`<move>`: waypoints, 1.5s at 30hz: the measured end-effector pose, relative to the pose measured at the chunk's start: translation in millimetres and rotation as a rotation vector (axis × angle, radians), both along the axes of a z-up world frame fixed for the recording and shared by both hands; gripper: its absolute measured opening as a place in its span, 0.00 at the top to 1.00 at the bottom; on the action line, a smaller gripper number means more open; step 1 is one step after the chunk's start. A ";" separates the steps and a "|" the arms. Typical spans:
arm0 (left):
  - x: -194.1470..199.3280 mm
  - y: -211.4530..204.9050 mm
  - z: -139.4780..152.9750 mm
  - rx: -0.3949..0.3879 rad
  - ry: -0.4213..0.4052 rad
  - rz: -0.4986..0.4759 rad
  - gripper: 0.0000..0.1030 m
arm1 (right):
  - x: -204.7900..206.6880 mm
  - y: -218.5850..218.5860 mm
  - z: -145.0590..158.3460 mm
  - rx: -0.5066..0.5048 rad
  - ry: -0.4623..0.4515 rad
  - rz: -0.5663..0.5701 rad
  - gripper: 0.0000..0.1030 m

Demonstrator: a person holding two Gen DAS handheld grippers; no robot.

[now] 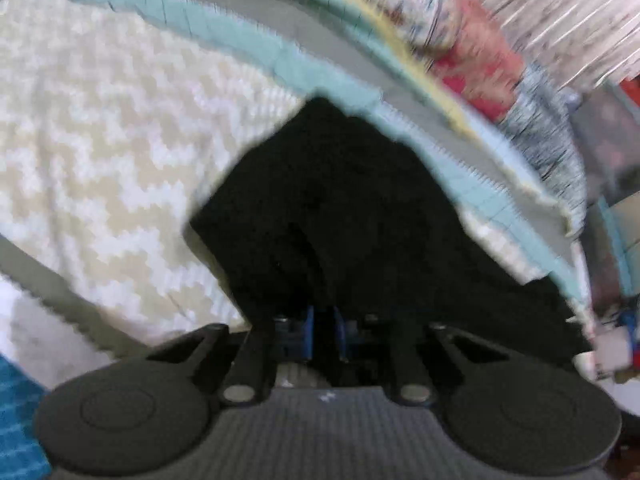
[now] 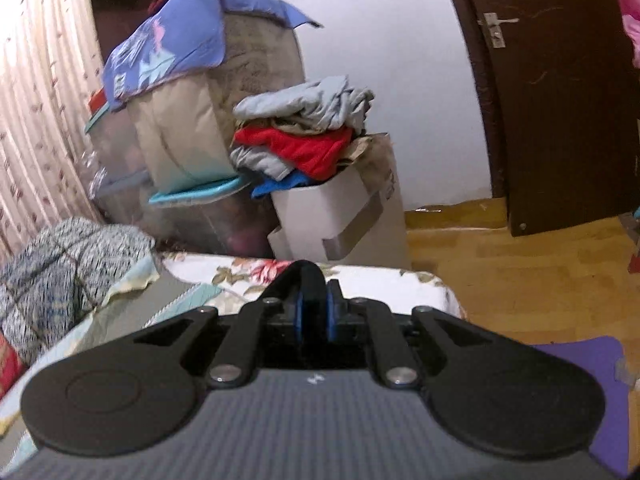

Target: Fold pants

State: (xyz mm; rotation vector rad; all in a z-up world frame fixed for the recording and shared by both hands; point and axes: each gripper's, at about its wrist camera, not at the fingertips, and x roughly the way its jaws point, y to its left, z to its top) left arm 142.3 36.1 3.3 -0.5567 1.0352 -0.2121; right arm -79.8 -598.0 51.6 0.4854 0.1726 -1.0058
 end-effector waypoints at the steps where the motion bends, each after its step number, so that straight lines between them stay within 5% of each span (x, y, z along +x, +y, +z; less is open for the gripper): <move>1: -8.2 13.8 10.2 -0.050 -0.012 0.008 0.90 | -2.6 -0.7 -0.3 0.005 -0.002 0.011 0.86; 4: -44.6 58.4 41.6 -0.153 -0.057 0.050 0.91 | 3.7 5.1 -0.6 0.026 -0.022 0.038 0.86; 7: -88.6 95.1 65.4 -0.097 -0.107 0.106 0.91 | 10.5 12.1 -3.8 0.026 -0.014 0.077 0.85; 11: -129.6 126.7 48.7 -0.031 -0.017 0.158 0.87 | 24.0 17.6 -18.3 0.046 0.048 0.119 0.75; 12: -135.5 127.5 37.8 -0.012 0.023 0.152 0.83 | 27.4 18.3 -23.0 0.058 0.068 0.119 0.71; 15: -141.8 127.4 24.9 0.079 0.087 0.192 0.75 | 37.2 15.6 -34.5 0.118 0.137 0.120 0.27; 18: -140.7 139.4 40.2 0.067 0.019 0.241 0.61 | 27.3 13.3 -34.2 0.102 0.106 0.078 0.17; 21: -117.6 135.8 62.4 0.137 -0.075 0.237 0.55 | 13.8 7.6 -29.2 0.095 0.084 0.011 0.17; 24: -68.3 113.2 69.1 0.224 -0.141 0.163 0.39 | 14.0 6.5 -18.3 0.105 0.036 0.045 0.17; 29: 23.2 64.2 55.1 0.220 -0.175 0.048 0.14 | 88.1 30.1 -2.6 0.151 0.055 0.354 0.17; 31: 50.6 42.6 41.6 0.199 -0.142 0.015 0.11 | 131.3 40.8 -4.5 0.203 0.086 0.467 0.17; 34: 75.1 7.3 16.4 0.220 -0.080 -0.036 0.12 | 202.5 58.0 -13.2 0.194 0.177 0.574 0.17; 39: 83.4 -16.8 -5.6 0.246 -0.001 -0.060 0.23 | 309.8 51.5 -50.6 0.256 0.393 0.552 0.17; 42: 76.1 -21.3 -6.0 0.261 -0.006 -0.069 0.42 | 340.1 35.1 -79.6 0.333 0.498 0.468 0.17; 44: 75.0 -23.0 -7.2 0.276 -0.006 -0.073 0.73 | 344.8 20.7 -100.3 0.429 0.515 0.419 0.19; 45: 75.3 -21.4 -7.5 0.270 -0.003 -0.076 0.75 | 342.7 17.3 -105.8 0.439 0.494 0.394 0.24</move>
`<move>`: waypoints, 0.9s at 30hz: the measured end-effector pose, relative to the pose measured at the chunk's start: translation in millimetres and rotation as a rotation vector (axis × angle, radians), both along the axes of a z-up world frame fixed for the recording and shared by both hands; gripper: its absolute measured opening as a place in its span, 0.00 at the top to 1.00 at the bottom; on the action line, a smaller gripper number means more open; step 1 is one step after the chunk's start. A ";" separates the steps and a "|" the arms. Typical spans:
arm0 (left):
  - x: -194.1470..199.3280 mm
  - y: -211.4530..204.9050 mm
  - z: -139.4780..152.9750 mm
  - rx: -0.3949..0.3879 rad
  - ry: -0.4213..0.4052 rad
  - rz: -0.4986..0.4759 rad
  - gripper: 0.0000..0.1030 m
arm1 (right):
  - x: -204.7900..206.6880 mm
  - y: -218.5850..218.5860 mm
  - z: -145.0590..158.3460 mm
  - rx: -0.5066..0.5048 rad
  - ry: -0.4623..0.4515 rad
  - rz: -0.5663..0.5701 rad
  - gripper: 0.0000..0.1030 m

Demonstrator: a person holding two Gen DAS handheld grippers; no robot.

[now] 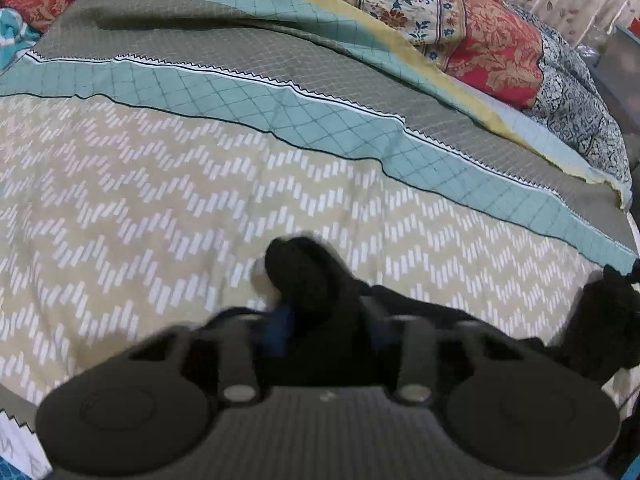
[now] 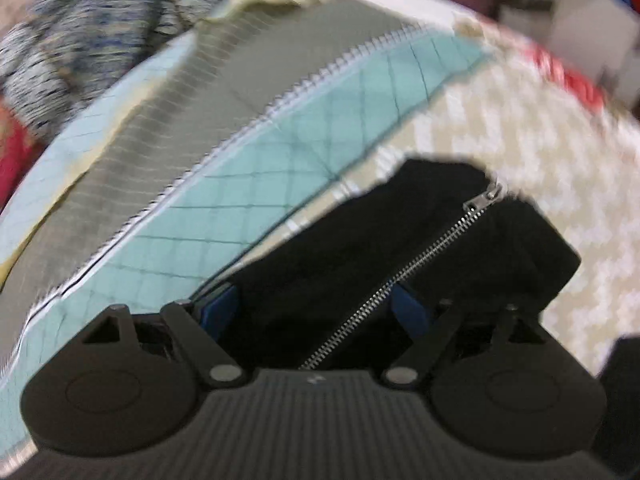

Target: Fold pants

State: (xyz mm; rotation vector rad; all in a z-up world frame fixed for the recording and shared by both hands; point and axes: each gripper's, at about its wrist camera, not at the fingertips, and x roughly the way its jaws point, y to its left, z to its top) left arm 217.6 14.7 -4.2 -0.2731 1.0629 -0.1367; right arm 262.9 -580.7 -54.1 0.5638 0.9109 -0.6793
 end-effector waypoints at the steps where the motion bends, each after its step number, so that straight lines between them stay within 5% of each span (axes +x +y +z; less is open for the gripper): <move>1: -0.2 3.2 0.8 -0.020 -0.001 0.010 0.78 | 0.1 0.5 1.9 -0.024 -0.017 -0.023 0.36; 2: -0.4 7.3 3.0 -0.040 -0.004 0.025 0.80 | -0.8 0.8 3.2 -0.048 -0.023 -0.041 0.45; 4: 3.8 16.5 8.5 -0.084 -0.016 0.067 0.81 | 1.2 -0.6 9.3 -0.088 -0.031 -0.015 0.94; 7: -2.1 41.4 20.5 -0.179 -0.047 0.149 0.82 | -1.2 -12.4 24.5 -0.035 -0.097 -0.018 0.94; 12: -34.6 88.5 39.6 -0.279 -0.104 0.245 0.84 | -38.0 -27.8 81.4 0.014 -0.387 -0.061 0.95; 15: -63.2 119.0 44.9 -0.374 -0.125 0.302 0.84 | -89.7 -39.6 112.6 0.033 -0.600 -0.094 0.97; 18: -89.5 146.7 47.5 -0.362 -0.149 0.360 0.84 | -166.6 -46.6 123.8 -0.032 -0.772 -0.172 0.98; 20: -100.4 161.2 41.9 -0.352 -0.130 0.388 0.84 | -198.9 -51.3 120.1 -0.105 -0.727 -0.236 0.97; 22: -106.6 167.5 28.2 -0.365 -0.076 0.397 0.84 | -212.4 -55.5 107.8 -0.157 -0.582 -0.266 0.92; 26: -114.7 165.6 14.9 -0.366 -0.046 0.415 0.84 | -213.6 -54.6 79.1 -0.047 -0.468 -0.244 0.89; 27: -115.4 164.9 14.7 -0.373 -0.052 0.417 0.84 | -207.3 -49.2 76.9 -0.034 -0.457 -0.221 0.80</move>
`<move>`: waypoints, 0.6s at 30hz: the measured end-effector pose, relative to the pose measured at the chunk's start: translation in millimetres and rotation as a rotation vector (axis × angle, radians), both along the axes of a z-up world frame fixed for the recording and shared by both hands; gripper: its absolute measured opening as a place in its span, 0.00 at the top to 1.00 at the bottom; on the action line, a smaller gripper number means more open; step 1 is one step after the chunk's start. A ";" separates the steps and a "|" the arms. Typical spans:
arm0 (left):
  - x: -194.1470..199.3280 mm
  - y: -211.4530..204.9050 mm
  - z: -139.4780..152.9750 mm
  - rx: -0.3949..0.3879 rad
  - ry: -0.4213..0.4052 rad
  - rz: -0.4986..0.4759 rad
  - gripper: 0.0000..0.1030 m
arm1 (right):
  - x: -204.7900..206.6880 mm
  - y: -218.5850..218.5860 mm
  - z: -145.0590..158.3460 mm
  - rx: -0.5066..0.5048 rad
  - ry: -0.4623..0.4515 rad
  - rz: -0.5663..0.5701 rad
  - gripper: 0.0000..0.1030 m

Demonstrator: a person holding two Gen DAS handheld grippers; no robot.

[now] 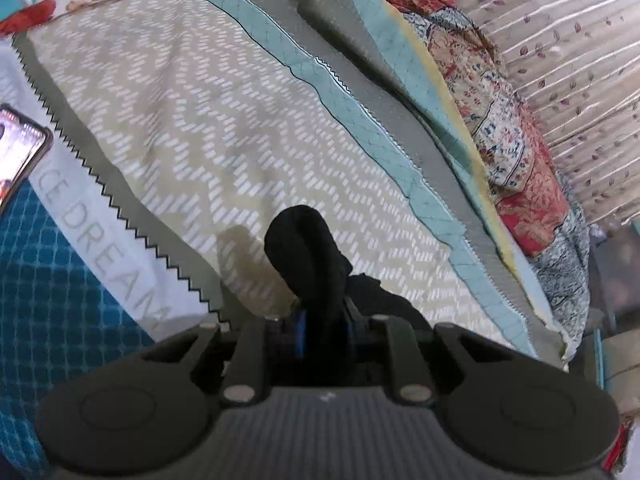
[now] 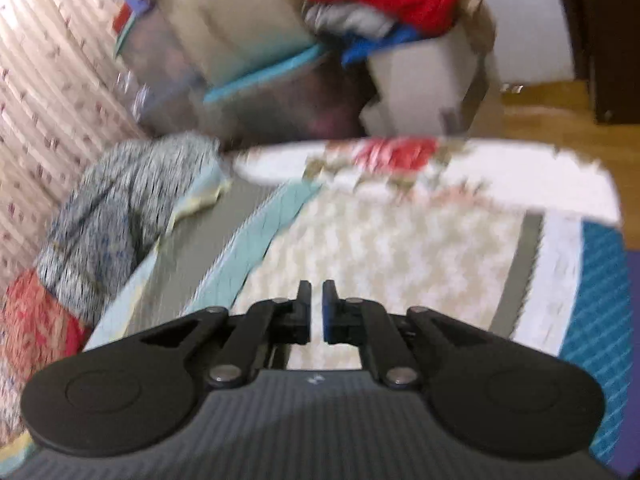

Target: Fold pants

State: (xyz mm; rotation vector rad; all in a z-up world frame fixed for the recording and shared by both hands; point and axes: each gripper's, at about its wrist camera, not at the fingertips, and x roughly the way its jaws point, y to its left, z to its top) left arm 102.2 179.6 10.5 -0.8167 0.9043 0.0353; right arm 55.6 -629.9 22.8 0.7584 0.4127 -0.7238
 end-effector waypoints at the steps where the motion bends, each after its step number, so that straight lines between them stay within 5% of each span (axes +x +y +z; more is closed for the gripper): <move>1: 0.1 -0.6 1.2 0.000 -0.004 0.000 0.84 | 7.6 5.0 -2.1 0.002 0.012 0.038 0.62; 4: 3.8 -2.5 8.0 0.013 -0.022 -0.015 0.84 | 48.1 25.9 -7.4 -0.003 0.040 0.154 0.27; 8: 3.0 -6.1 13.3 0.018 -0.035 -0.018 0.84 | 102.7 35.1 -35.1 0.003 0.199 0.136 0.23; 9: 3.8 -6.7 13.6 0.020 -0.034 -0.018 0.84 | 106.4 28.4 -46.1 0.042 0.218 0.111 0.28; 10: 4.3 -6.3 13.7 0.022 -0.031 -0.018 0.84 | 111.5 22.9 -60.1 0.121 0.212 0.097 0.59; 12: 4.7 -5.8 14.9 0.021 -0.028 -0.016 0.84 | 109.8 16.1 -68.3 0.190 0.189 0.086 0.92; 15: 4.8 -0.9 15.0 0.013 -0.030 -0.014 0.84 | 80.9 8.2 -34.9 0.068 0.094 0.045 0.93; 18: 7.0 -0.2 7.2 -0.011 -0.017 -0.028 0.84 | 48.9 -8.0 -13.2 -0.084 0.163 -0.045 0.88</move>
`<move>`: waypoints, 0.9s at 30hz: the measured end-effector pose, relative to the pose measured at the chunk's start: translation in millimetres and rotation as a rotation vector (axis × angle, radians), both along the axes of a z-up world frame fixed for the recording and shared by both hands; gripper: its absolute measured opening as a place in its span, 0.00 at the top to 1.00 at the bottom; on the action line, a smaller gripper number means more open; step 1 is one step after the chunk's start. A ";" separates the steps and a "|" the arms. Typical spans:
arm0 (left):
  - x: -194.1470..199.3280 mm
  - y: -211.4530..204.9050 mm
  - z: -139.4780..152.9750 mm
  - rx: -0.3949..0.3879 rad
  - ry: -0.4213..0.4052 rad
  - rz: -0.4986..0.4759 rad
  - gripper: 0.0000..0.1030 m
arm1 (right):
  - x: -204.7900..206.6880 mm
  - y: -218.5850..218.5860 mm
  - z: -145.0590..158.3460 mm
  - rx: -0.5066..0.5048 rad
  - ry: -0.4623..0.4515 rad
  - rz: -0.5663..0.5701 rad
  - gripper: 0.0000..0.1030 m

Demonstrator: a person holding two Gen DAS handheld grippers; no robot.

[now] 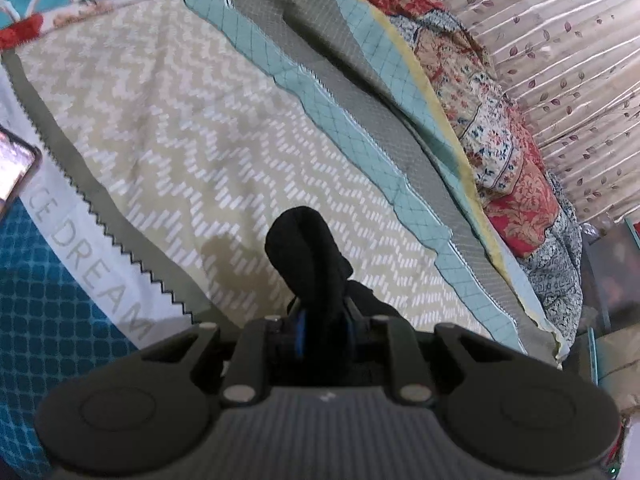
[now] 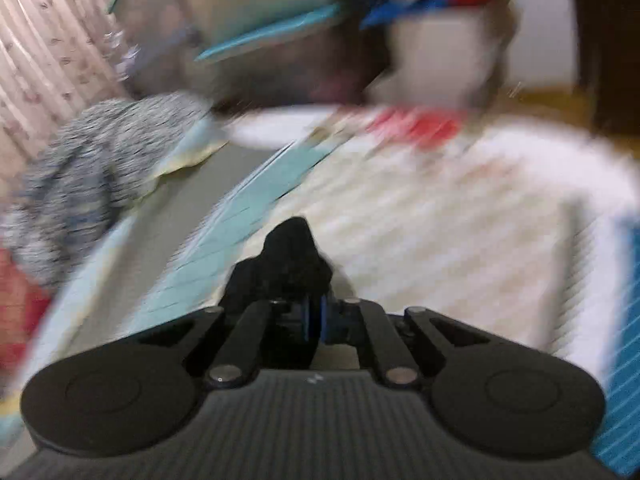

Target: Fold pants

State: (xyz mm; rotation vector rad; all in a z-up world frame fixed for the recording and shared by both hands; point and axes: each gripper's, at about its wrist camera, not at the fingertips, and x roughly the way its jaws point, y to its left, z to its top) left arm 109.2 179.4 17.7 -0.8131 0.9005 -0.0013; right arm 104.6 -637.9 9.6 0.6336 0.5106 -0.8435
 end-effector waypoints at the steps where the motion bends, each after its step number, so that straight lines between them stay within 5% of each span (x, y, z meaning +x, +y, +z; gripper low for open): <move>1: 0.8 -1.6 -2.9 -0.008 0.005 -0.003 0.84 | -5.7 -9.3 -2.6 -0.004 0.053 -0.016 0.73; 3: 2.7 -5.9 -6.1 0.006 0.008 -0.003 0.84 | -14.3 -28.5 -14.8 0.086 0.142 -0.023 0.47; 9: 5.1 -9.7 -2.0 0.016 -0.008 -0.028 0.84 | -43.5 -20.2 -7.9 0.063 0.032 -0.148 0.46; 12: 5.5 -6.6 -0.6 0.006 -0.012 -0.023 0.84 | -30.0 -4.4 1.2 -0.054 0.016 -0.148 0.22; 16: 4.5 -3.4 -5.2 -0.009 -0.009 -0.021 0.84 | -35.6 -35.5 -20.8 0.062 0.173 -0.115 0.22; 20: 5.9 -4.0 -7.5 -0.005 0.001 -0.030 0.84 | -74.3 -31.5 -10.4 -0.029 0.097 -0.251 0.22; 24: 8.5 -6.7 -2.8 -0.001 -0.016 -0.037 0.84 | -46.8 -12.8 12.5 -0.086 0.093 -0.128 0.23; 27: 7.8 -10.0 0.7 0.004 -0.029 -0.039 0.84 | -11.8 7.2 14.2 -0.033 0.063 -0.028 0.23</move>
